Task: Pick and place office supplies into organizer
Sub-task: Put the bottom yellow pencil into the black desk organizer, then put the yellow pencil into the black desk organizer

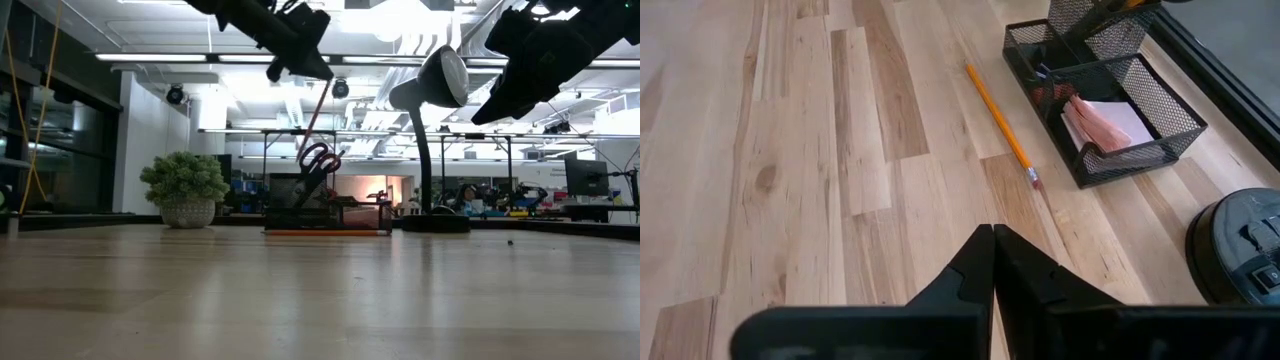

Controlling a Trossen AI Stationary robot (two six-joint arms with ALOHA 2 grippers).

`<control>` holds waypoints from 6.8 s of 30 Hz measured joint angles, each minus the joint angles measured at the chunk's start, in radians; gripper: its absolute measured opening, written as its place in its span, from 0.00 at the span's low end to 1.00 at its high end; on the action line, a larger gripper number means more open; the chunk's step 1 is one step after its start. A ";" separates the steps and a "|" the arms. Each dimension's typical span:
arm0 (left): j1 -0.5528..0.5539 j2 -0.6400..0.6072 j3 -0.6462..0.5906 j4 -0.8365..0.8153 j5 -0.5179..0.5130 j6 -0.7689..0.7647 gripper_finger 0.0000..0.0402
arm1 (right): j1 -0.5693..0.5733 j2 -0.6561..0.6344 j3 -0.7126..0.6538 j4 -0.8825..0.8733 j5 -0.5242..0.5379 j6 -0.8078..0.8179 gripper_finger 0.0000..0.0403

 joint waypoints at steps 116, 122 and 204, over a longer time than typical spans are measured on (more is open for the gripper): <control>-0.285 0.480 0.126 -0.032 0.052 0.270 0.25 | 0.333 0.000 0.000 -0.189 0.157 0.286 0.00; -0.250 0.599 0.335 -0.349 0.099 0.276 0.25 | 0.358 0.000 0.000 -0.196 0.191 0.293 0.00; -0.146 0.203 -0.306 -0.361 0.080 0.235 0.22 | 0.359 0.000 0.000 -0.179 0.274 0.311 0.00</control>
